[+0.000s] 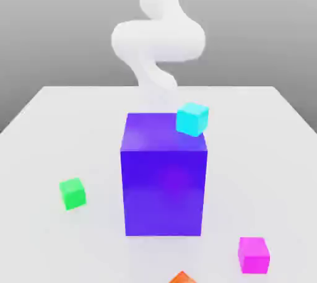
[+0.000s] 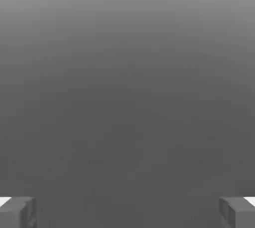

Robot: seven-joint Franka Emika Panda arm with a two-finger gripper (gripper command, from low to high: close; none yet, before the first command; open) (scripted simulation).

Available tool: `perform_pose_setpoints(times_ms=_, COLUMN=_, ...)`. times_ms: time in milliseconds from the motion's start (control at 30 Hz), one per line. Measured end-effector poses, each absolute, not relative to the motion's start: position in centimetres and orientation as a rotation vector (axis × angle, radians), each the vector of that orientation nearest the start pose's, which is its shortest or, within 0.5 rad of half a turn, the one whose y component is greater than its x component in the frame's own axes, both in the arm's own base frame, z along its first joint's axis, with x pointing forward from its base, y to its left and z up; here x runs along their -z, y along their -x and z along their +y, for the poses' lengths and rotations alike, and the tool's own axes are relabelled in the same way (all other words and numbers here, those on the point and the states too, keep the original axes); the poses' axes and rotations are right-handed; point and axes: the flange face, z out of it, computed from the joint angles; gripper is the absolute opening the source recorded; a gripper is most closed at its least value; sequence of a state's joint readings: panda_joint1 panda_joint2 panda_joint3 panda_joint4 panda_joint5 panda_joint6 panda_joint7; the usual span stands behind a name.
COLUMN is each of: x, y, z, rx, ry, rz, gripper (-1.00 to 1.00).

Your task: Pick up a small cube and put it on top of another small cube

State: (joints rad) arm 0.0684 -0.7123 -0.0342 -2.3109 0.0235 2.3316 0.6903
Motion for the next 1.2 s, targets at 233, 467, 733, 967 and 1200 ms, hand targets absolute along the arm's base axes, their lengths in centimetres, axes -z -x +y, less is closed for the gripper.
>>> perform_pose_setpoints(times_ms=233, x=-56.7, y=-45.2, z=5.3, rx=0.694, ry=2.76, rz=0.418, gripper=0.0)
perform_pose_setpoints(times_ms=467, x=-44.5, y=-48.6, z=10.8, rx=0.467, ry=2.893, rz=-0.058, gripper=0.0)
perform_pose_setpoints(times_ms=733, x=-30.4, y=-47.9, z=16.8, rx=0.218, ry=2.948, rz=-0.651, gripper=0.0)
perform_pose_setpoints(times_ms=967, x=-19.4, y=-45.3, z=18.5, rx=0.018, ry=2.924, rz=-1.127, gripper=0.0)
perform_pose_setpoints(times_ms=1200, x=-13.1, y=-45.0, z=18.6, rx=0.001, ry=2.918, rz=-1.166, gripper=-1.0)
